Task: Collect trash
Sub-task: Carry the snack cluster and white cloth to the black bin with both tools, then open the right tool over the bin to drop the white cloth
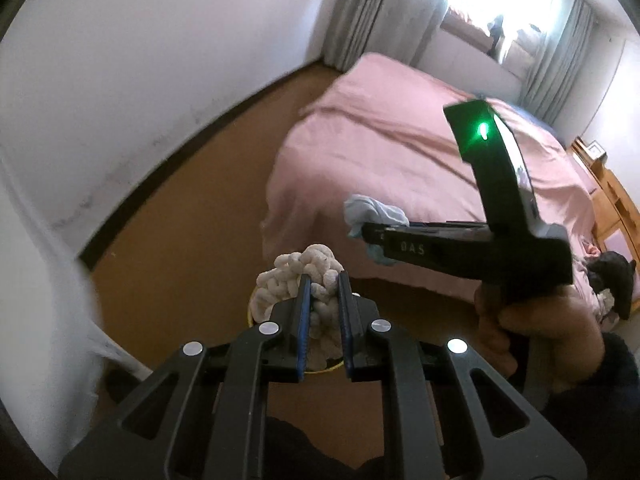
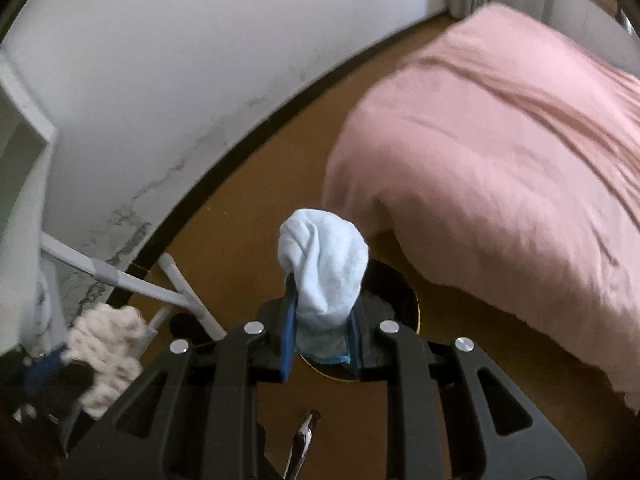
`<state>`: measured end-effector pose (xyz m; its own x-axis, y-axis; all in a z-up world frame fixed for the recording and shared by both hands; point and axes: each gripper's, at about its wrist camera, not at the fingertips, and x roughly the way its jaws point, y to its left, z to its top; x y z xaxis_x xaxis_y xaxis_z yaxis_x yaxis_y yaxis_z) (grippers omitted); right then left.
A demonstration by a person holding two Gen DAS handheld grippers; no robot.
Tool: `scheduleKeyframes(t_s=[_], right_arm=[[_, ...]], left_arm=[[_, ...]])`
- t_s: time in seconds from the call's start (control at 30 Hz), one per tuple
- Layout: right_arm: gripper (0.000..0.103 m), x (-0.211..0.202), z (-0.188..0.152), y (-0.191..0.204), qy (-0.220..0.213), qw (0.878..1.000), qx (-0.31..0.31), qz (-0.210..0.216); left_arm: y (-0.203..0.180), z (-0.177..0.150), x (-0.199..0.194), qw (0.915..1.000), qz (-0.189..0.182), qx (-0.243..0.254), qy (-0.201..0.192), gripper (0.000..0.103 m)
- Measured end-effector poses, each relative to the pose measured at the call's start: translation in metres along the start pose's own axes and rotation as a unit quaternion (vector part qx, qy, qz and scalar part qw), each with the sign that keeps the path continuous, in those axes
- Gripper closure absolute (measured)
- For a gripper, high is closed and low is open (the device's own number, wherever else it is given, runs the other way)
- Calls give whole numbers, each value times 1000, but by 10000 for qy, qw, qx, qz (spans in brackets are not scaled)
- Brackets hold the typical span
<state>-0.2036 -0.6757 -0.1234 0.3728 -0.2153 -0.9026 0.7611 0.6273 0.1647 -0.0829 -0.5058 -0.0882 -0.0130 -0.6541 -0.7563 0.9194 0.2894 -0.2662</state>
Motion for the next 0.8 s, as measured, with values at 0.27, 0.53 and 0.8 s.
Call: scheduleKeyframes(t_s=[0.27, 0.53, 0.8], right_arm=[[81, 59, -11, -21, 1045, 9933, 464, 195], [77, 52, -8, -20, 859, 9947, 520, 204], [42, 38, -1, -24, 566, 9957, 701, 210]], left_arm=[[8, -3, 74, 9982, 42, -180, 579, 91], [4, -3, 93, 9973, -1, -131, 726, 91], [6, -3, 94, 9967, -45, -176, 795, 91]])
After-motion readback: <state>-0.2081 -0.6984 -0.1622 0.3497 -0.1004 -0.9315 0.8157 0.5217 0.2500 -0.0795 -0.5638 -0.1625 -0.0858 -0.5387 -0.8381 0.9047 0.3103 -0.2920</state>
